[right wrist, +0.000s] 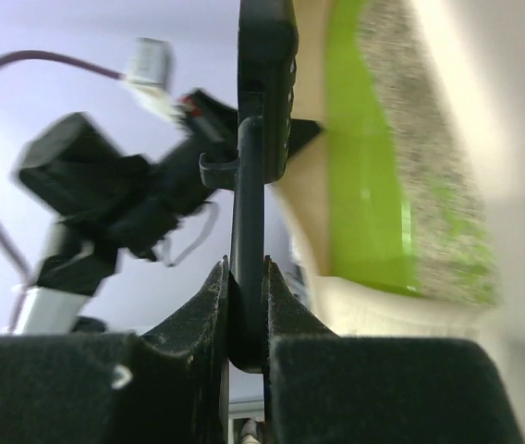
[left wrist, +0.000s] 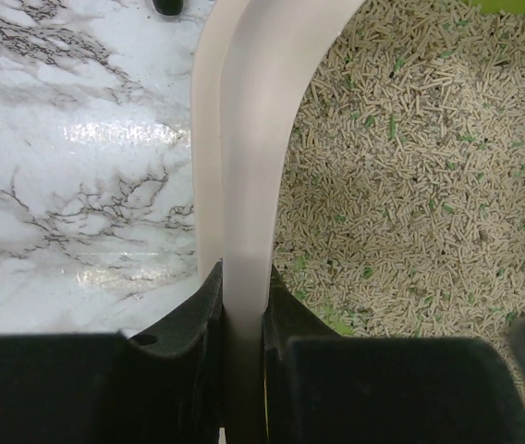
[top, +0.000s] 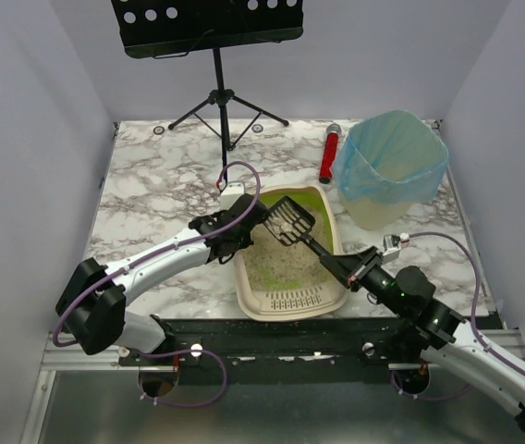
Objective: Clean the litter box
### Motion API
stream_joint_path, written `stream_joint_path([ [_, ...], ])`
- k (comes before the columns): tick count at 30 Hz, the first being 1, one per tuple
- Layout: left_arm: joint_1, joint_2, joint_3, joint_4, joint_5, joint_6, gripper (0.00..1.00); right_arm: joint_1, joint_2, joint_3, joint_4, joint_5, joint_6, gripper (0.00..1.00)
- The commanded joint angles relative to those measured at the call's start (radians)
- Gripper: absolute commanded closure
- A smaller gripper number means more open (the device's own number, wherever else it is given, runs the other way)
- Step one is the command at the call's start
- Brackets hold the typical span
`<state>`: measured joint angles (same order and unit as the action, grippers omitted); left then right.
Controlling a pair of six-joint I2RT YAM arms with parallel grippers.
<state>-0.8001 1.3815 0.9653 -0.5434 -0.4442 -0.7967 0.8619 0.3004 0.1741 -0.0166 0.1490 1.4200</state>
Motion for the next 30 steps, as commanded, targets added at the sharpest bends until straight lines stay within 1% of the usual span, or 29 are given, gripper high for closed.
stream_joint_path([
  [1,-0.008,-0.038,-0.01,0.082,0.107,-0.039,1.0,0.0,-0.009,0.09,0.02,0.021,-0.056,0.99],
  [3,-0.007,-0.038,-0.01,0.082,0.107,-0.039,1.0,-0.001,-0.018,0.053,0.02,0.035,-0.04,0.99],
  [6,-0.007,-0.033,-0.008,0.082,0.102,-0.038,1.0,0.0,-0.021,-0.017,0.02,0.04,0.045,0.99],
  [7,-0.007,-0.03,-0.008,0.08,0.099,-0.038,1.0,-0.001,-0.023,-0.063,0.052,0.034,0.066,0.99],
  [9,-0.007,-0.027,-0.007,0.08,0.104,-0.038,1.0,-0.001,-0.026,-0.091,0.075,0.021,0.076,0.99],
  [12,-0.007,-0.019,-0.004,0.079,0.105,-0.038,1.0,-0.001,-0.027,-0.081,0.069,0.024,0.065,0.99],
  [13,-0.007,-0.015,-0.002,0.08,0.107,-0.038,1.0,-0.001,-0.029,-0.067,0.067,0.027,0.034,0.99],
  [17,-0.007,-0.019,0.001,0.074,0.104,-0.036,1.0,-0.001,-0.014,0.065,0.027,0.047,-0.067,0.99],
  [18,-0.007,-0.022,-0.002,0.076,0.101,-0.036,1.0,-0.001,-0.009,0.082,-0.003,0.05,-0.075,0.99],
  [20,-0.007,-0.032,-0.005,0.076,0.096,-0.036,1.0,-0.001,-0.007,0.099,-0.009,0.047,-0.092,0.99],
  [23,-0.007,-0.033,-0.007,0.076,0.093,-0.036,1.0,-0.001,-0.01,0.065,-0.008,0.06,-0.055,0.99],
  [25,-0.007,-0.032,-0.005,0.076,0.093,-0.036,1.0,-0.001,-0.014,-0.002,0.0,0.06,0.012,0.99],
  [27,-0.008,-0.03,-0.005,0.074,0.093,-0.035,1.0,-0.001,-0.02,-0.045,0.035,0.047,0.039,0.99],
  [30,-0.007,-0.024,-0.002,0.071,0.094,-0.035,1.0,-0.001,-0.029,-0.042,0.058,0.06,0.008,0.99],
])
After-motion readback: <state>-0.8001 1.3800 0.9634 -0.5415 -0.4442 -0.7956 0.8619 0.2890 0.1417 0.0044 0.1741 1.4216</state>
